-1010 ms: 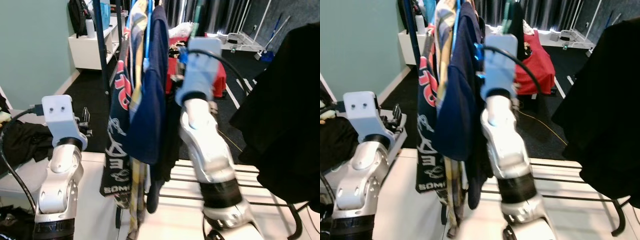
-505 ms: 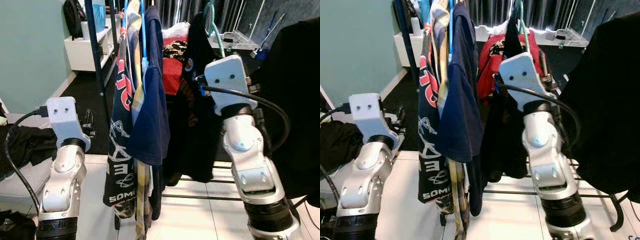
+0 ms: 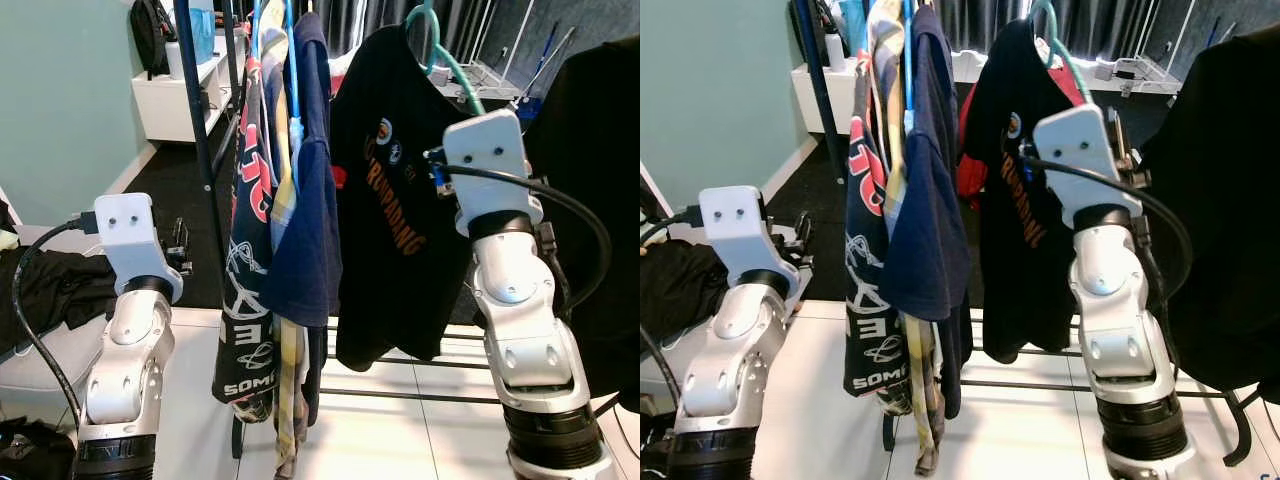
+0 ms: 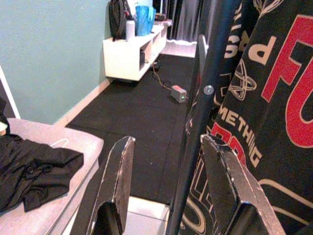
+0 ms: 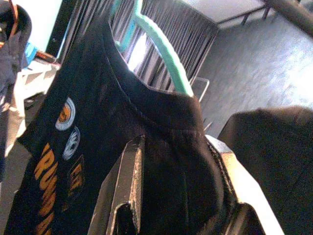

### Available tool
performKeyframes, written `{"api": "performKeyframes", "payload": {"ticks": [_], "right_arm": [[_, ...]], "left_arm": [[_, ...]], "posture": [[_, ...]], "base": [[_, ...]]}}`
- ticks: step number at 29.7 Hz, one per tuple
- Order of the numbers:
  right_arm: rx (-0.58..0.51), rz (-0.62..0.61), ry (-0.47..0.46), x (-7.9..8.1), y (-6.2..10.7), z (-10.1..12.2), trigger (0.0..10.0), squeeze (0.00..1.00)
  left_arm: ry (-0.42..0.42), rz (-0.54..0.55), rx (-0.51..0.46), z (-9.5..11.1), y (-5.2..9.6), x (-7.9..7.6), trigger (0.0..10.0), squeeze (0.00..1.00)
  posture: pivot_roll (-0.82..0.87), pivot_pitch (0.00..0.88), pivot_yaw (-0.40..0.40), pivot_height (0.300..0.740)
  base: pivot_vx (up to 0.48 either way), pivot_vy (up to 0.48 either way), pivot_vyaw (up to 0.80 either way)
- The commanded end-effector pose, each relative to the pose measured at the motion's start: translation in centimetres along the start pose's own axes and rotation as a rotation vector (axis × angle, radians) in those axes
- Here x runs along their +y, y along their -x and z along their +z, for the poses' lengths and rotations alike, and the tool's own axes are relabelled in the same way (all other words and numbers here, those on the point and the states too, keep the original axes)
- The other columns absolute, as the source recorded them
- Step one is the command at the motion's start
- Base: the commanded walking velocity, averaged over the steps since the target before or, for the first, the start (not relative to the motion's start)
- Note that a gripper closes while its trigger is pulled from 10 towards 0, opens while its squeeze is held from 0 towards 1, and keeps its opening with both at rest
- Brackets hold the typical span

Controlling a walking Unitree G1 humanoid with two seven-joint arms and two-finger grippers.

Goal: Hang hanger

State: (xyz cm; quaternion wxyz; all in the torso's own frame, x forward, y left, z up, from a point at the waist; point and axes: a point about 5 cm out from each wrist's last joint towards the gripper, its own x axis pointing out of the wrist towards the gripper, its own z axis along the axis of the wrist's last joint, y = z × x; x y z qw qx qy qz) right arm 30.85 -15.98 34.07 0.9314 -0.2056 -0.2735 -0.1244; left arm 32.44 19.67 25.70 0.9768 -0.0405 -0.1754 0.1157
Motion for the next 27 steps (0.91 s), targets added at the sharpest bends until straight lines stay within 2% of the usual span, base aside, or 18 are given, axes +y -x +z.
{"api": "performKeyframes", "payload": {"ticks": [1, 4, 5, 10, 15, 20, 27], "right_arm": [[0.107, -0.038, -0.16, -0.6, 0.1, -1.0, 10.0, 0.0], [0.141, -0.037, -0.213, -0.5, 0.1, -1.3, 10.0, 0.0], [0.152, -0.02, -0.273, -0.3, 0.1, -1.4, 10.0, 0.0], [0.125, 0.036, -0.362, -0.1, 0.0, -1.0, 10.0, 0.0], [0.088, 0.081, -0.392, 0.0, -0.1, -0.6, 10.0, 0.0], [0.001, 0.142, -0.393, -0.2, -0.6, 0.7, 10.0, 0.0], [-0.036, 0.196, -0.419, 0.1, -1.0, 1.6, 10.0, 0.0]], "left_arm": [[-0.001, -0.001, 0.011, -0.4, -0.1, 0.0, 10.0, 0.0], [-0.002, -0.001, 0.01, -0.4, -0.1, 0.1, 10.0, 0.0], [-0.001, -0.003, 0.011, -0.4, -0.1, 0.0, 10.0, 0.0], [0.003, -0.007, 0.013, -0.4, 0.0, -0.3, 10.0, 0.0], [0.005, -0.007, 0.013, -0.4, 0.0, -0.3, 10.0, 0.0], [0.003, -0.004, 0.011, -0.3, 0.2, -0.3, 10.0, 0.0], [0.002, -0.002, 0.009, -0.3, 0.3, -0.2, 10.0, 0.0]], "posture": [[-0.11, 0.187, 0.004, 0.74], [-0.11, 0.187, 0.004, 0.74], [-0.11, 0.187, 0.005, 0.74], [-0.11, 0.187, 0.004, 0.74], [-0.1, 0.184, 0.002, 0.74], [-0.09, 0.18, -0.002, 0.74], [-0.09, 0.173, -0.007, 0.74]], "base": [[0.0, 0.0, 0.0], [0.0, 0.0, 0.0], [0.0, 0.0, 0.0], [0.0, 0.0, 0.0], [0.0, 0.0, 0.0], [0.0, 0.0, 0.0], [0.0, 0.0, 0.0]]}}
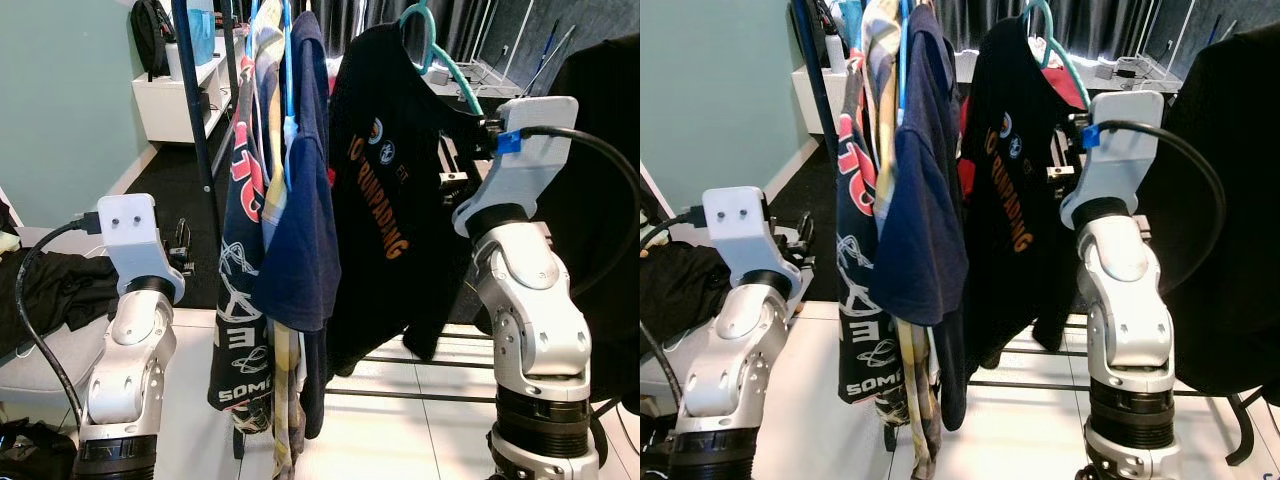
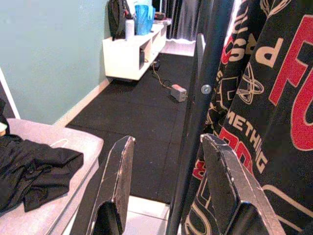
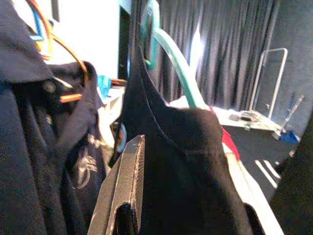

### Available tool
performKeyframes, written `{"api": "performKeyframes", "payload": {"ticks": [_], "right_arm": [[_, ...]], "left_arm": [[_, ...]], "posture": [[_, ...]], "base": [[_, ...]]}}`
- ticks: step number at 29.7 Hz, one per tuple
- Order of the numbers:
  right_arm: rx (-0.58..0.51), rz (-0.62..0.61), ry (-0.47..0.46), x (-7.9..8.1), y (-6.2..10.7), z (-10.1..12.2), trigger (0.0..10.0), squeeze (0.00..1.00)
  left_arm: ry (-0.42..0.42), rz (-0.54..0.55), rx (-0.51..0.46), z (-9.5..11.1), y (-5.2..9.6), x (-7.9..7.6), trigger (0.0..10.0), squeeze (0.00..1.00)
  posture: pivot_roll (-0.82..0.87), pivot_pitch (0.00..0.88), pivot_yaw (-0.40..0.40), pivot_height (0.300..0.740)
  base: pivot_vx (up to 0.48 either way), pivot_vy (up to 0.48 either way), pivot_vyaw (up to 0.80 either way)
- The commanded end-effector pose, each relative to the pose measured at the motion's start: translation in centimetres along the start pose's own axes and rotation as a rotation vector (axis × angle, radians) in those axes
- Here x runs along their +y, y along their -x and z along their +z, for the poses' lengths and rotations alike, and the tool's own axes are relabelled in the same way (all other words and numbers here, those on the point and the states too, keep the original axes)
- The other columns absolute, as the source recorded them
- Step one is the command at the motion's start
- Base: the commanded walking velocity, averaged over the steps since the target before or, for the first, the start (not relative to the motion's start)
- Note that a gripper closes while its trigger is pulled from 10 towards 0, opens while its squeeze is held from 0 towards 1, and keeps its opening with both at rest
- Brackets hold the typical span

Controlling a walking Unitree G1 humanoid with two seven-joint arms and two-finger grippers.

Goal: Hang hanger

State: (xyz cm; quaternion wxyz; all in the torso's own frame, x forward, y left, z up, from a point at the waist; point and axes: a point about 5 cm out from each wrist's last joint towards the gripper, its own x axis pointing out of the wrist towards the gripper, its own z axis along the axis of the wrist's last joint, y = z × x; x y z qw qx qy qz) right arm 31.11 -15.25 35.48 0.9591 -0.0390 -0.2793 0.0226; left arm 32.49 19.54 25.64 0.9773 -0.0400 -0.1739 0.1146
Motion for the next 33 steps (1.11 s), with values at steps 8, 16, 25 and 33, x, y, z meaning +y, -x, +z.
{"api": "performKeyframes", "payload": {"ticks": [8, 16, 25, 33], "right_arm": [[0.057, -0.036, -0.011, -0.8, -0.2, -1.0, 10.0, 0.0], [0.081, -0.031, -0.014, -1.0, 0.0, -1.5, 0.0, 0.0], [0.046, -0.011, 0.032, -1.2, -0.3, -1.1, 0.0, 0.0], [-0.071, 0.009, 0.137, -1.5, -0.7, 0.5, 0.0, 0.0]], "left_arm": [[0.0, 0.003, 0.004, -0.2, 0.3, 0.0, 10.0, 0.0], [0.0, 0.004, 0.005, -0.2, 0.3, 0.0, 10.0, 0.0], [0.002, 0.007, 0.004, -0.2, 0.4, 0.0, 10.0, 0.0], [0.003, 0.007, 0.005, -0.2, 0.4, 0.0, 10.0, 0.0]], "posture": [[-0.09, 0.168, -0.008, 0.74], [-0.09, 0.162, -0.011, 0.74], [-0.09, 0.157, -0.014, 0.74], [-0.09, 0.158, -0.014, 0.74]], "base": [[0.0, 0.0, 0.0], [0.0, 0.0, 0.0], [0.0, 0.0, 0.0], [0.0, 0.0, 0.0]]}}
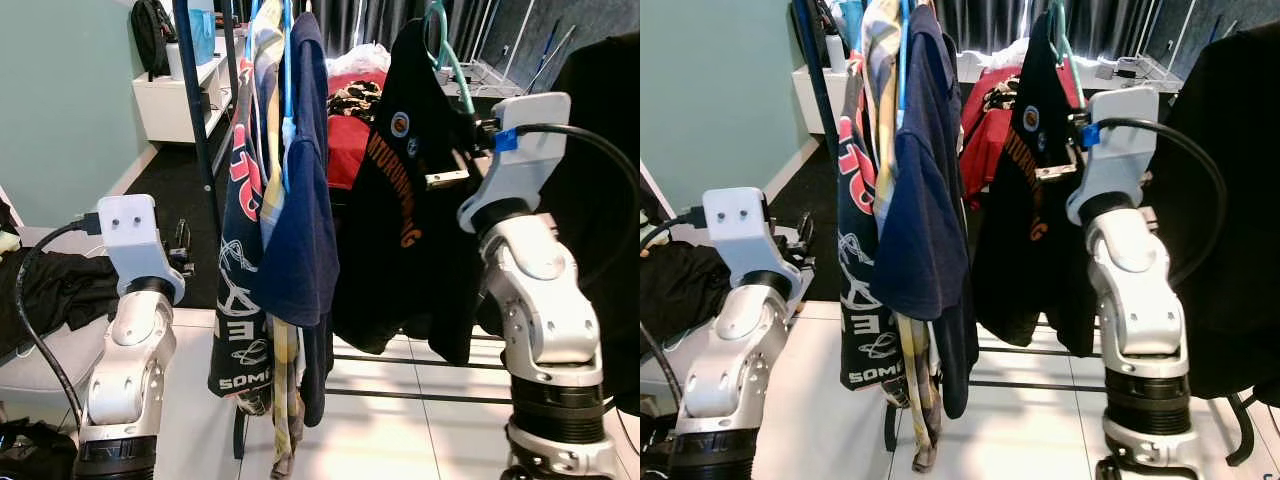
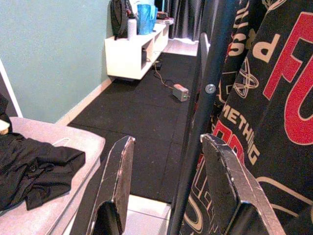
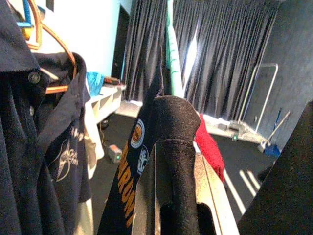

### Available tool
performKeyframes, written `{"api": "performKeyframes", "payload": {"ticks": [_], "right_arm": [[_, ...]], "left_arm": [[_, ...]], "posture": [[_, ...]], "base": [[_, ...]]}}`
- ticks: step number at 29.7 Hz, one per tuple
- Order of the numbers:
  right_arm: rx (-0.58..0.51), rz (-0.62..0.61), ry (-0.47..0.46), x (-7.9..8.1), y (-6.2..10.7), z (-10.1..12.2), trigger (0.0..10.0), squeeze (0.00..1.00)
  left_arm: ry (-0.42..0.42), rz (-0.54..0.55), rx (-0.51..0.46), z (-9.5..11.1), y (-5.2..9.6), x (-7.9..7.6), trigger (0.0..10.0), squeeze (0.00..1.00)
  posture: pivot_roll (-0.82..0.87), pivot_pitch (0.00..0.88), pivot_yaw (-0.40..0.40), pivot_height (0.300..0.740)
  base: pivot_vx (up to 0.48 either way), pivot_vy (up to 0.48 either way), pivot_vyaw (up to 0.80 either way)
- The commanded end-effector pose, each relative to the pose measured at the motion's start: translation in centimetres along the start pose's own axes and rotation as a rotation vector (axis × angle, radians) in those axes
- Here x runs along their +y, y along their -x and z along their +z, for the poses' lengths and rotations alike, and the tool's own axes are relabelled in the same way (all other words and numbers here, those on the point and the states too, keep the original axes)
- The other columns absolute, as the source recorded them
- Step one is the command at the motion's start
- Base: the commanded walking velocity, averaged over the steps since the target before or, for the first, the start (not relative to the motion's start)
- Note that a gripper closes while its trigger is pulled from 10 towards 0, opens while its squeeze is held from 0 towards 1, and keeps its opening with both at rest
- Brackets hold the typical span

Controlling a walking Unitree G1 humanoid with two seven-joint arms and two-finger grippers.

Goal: Hang hanger

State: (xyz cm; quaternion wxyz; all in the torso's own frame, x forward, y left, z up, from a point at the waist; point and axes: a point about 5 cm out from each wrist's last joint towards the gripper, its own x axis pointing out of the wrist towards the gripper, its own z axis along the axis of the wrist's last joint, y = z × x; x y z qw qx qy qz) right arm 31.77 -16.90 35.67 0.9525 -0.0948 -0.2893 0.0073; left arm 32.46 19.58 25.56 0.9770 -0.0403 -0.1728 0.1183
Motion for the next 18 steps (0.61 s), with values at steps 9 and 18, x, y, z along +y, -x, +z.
{"api": "performKeyframes", "payload": {"ticks": [9, 18], "right_arm": [[-0.381, 0.064, 0.082, 1.1, 0.9, 6.2, 10.0, 0.0], [-0.276, -0.033, 0.197, 3.9, 7.8, 3.2, 10.0, 0.0]], "left_arm": [[0.011, -0.009, 0.01, -0.3, 0.2, -0.5, 10.0, 0.0], [0.016, -0.066, 0.025, -0.6, -0.8, -1.5, 10.0, 0.0]], "posture": [[-0.11, 0.165, -0.001, 0.74], [-0.15, 0.177, 0.045, 0.74]], "base": [[0.0, 0.0, 0.0], [0.0, 0.0, 0.0]]}}
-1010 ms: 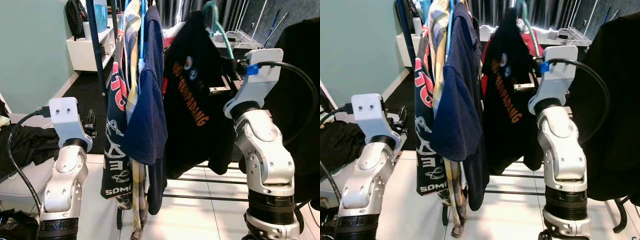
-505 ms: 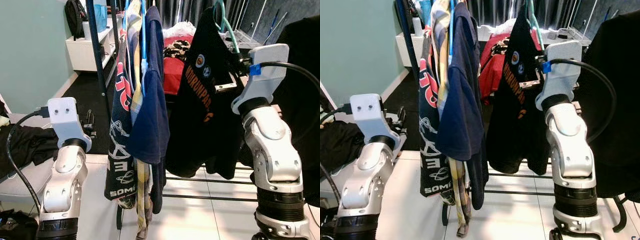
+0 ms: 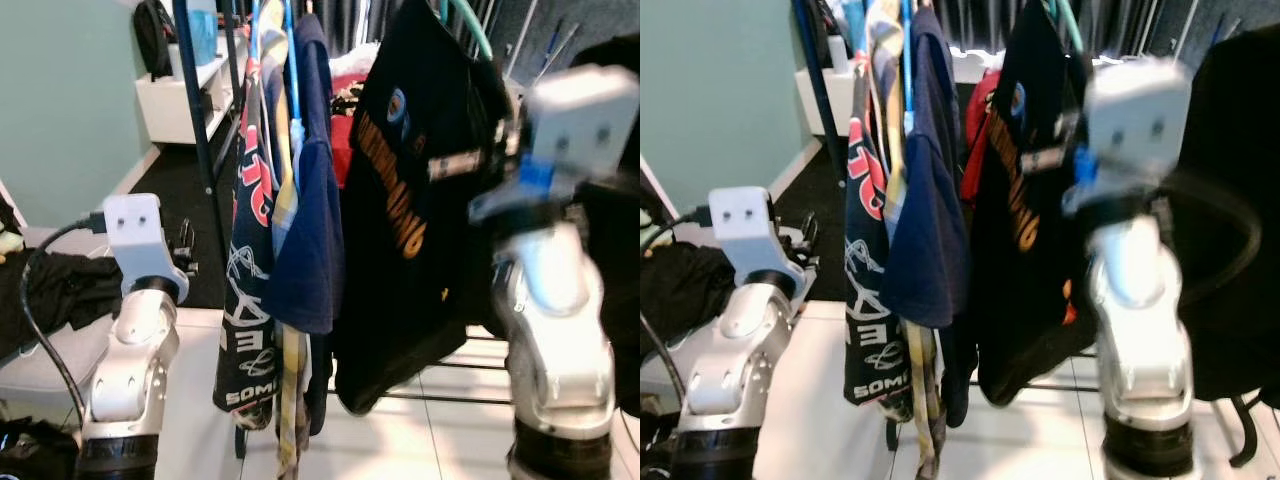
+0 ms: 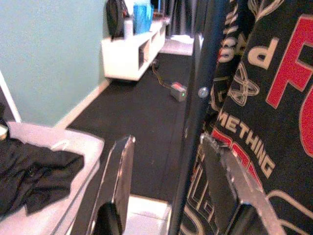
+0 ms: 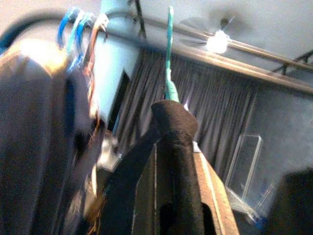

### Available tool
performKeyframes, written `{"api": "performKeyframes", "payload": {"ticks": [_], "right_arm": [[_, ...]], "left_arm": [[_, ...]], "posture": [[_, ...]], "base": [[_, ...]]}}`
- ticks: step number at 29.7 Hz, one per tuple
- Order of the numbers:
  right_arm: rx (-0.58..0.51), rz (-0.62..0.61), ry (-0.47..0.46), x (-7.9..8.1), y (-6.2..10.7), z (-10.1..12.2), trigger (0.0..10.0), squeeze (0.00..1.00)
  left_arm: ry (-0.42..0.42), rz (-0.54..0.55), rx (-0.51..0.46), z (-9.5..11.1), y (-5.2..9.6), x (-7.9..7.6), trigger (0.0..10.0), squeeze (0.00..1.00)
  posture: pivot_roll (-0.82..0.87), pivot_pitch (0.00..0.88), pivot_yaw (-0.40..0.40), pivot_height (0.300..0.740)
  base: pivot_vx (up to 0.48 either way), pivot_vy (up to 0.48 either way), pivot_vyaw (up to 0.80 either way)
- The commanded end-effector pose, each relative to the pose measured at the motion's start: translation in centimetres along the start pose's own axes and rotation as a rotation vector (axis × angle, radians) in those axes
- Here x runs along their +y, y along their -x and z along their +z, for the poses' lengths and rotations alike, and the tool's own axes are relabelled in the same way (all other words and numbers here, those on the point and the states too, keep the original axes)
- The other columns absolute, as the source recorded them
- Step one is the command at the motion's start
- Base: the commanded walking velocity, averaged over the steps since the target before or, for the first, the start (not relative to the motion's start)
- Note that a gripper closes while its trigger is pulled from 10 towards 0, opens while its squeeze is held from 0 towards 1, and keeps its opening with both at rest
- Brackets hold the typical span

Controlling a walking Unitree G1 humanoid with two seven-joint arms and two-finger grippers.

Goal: Hang hanger

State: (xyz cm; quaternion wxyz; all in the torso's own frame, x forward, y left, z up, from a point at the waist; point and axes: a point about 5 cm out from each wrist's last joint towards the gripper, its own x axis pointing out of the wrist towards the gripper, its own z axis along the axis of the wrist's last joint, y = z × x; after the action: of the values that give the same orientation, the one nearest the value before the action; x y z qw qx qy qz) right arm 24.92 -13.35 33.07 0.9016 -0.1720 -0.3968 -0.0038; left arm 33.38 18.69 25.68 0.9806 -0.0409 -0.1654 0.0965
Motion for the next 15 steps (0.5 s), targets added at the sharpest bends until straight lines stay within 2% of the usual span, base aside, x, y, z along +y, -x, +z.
{"api": "performKeyframes", "payload": {"ticks": [1, 3, 5, 11, 15], "right_arm": [[-0.041, -0.036, 0.036, 0.0, 0.7, 1.1, 10.0, 0.0], [0.015, -0.064, 0.032, 0.3, 1.5, 0.5, 10.0, 0.0], [0.015, -0.064, 0.032, 0.3, 1.5, 0.5, 10.0, 0.0], [0.012, -0.105, 0.028, -0.7, 0.7, 0.1, 10.0, 0.0], [0.017, 0.018, 0.027, -0.5, 1.4, 0.2, 10.0, 0.0]], "left_arm": [[0.009, -0.024, 0.007, -0.3, -0.2, -0.4, 10.0, 0.0], [0.015, -0.041, 0.007, -0.3, -0.5, -0.8, 10.0, 0.0], [0.015, -0.041, 0.007, -0.3, -0.5, -0.8, 10.0, 0.0], [0.021, -0.048, 0.003, -0.2, -0.5, -1.1, 10.0, 0.0], [-0.023, -0.064, -0.027, 0.4, -0.7, -0.4, 10.0, 0.0]], "posture": [[-0.15, 0.177, 0.045, 0.74], [-0.16, 0.179, 0.05, 0.74], [-0.16, 0.179, 0.05, 0.74], [-0.15, 0.171, 0.04, 0.74], [-0.14, 0.178, 0.037, 0.74]], "base": [[0.0, 0.0, 0.0], [0.0, 0.0, 0.0], [0.0, 0.0, 0.0], [0.0, 0.0, 0.0], [0.0, 0.0, 0.0]]}}
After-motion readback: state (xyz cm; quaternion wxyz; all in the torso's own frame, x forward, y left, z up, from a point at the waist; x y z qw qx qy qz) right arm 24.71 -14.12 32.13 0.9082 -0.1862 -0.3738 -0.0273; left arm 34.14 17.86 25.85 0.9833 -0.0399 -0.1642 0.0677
